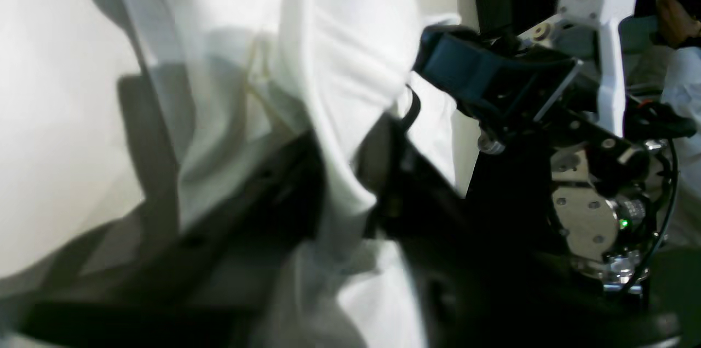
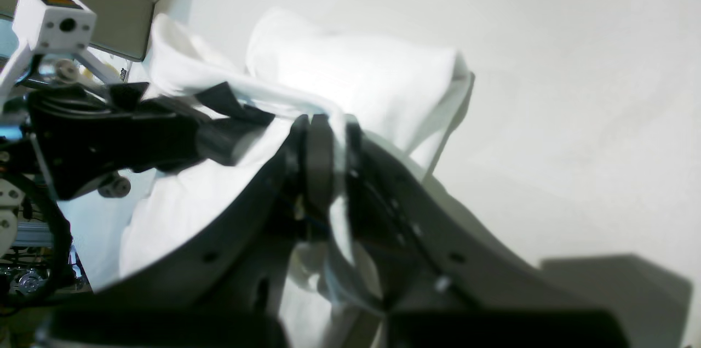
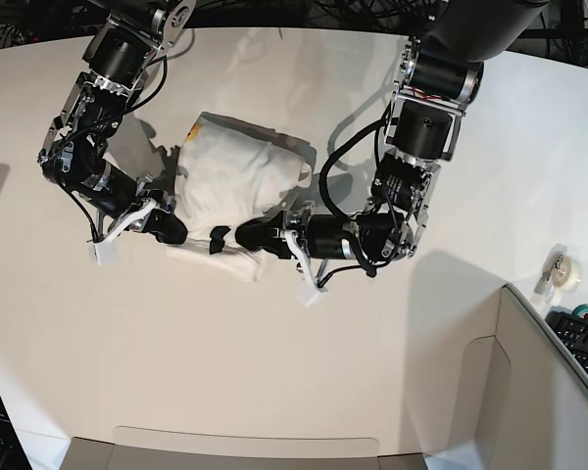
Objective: Layout the t-shirt on the table in an organized manner, then fold the t-shirt properly
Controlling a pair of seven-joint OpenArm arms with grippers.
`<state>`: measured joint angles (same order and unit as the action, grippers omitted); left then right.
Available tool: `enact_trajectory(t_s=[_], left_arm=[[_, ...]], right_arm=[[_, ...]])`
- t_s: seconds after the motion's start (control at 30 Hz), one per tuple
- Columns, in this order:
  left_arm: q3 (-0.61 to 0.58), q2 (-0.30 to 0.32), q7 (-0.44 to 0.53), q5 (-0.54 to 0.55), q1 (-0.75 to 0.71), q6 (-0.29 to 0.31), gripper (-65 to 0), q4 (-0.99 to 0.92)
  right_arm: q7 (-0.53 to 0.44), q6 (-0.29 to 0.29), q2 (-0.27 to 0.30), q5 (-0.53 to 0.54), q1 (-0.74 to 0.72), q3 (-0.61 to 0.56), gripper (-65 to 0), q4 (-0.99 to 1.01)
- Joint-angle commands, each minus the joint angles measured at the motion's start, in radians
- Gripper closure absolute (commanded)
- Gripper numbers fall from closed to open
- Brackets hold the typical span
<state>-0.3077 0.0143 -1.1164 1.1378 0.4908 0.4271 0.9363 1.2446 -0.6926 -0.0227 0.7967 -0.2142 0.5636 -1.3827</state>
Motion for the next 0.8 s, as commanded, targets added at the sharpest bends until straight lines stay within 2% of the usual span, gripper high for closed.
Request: enact_trajectory(t_s=[0.0, 0.07, 0.13, 0.23, 0.4, 0.5, 0.6, 0.77], left_arm=[[0.006, -0.004, 0.019, 0.029, 0.032, 0.008, -17.0, 0.016], [0.006, -0.004, 0.020, 0.029, 0.032, 0.008, -26.3, 0.016], [0.006, -0.004, 0.020, 0.029, 0.032, 0.008, -31.1, 0.016], [0.006, -0.004, 0.020, 0.029, 0.032, 0.008, -30.8, 0.014], [0.006, -0.004, 0.020, 0.028, 0.032, 0.008, -30.3, 0.014], [0.006, -0.004, 0.020, 0.026, 0.032, 0.008, -30.3, 0.013], [0.006, -0.004, 0.020, 0.026, 0.032, 0.006, -30.5, 0.013], [0.005, -0.004, 0.020, 0.026, 0.032, 0.006, -31.5, 0.013]], right_arm=[[-0.016, -0.006, 0.004, 0.030, -0.023, -0.001, 0.0, -0.021], [-0.018, -0.006, 0.004, 0.030, -0.024, -0.001, 0.0, -0.021], [-0.018, -0.006, 0.004, 0.030, -0.024, -0.001, -2.0, -0.021], [-0.018, -0.006, 0.004, 0.030, -0.024, -0.001, -11.4, -0.021], [-0.019, -0.006, 0.005, 0.062, -0.024, -0.001, -33.5, -0.022], [-0.021, -0.006, 0.008, 0.094, -0.027, -0.001, -41.5, -0.022], [-0.021, -0.006, 0.010, 0.120, -0.043, 0.000, -44.8, -0.022], [-0.021, -0.006, 0.027, 0.143, -0.069, 0.000, -44.8, -0.022]])
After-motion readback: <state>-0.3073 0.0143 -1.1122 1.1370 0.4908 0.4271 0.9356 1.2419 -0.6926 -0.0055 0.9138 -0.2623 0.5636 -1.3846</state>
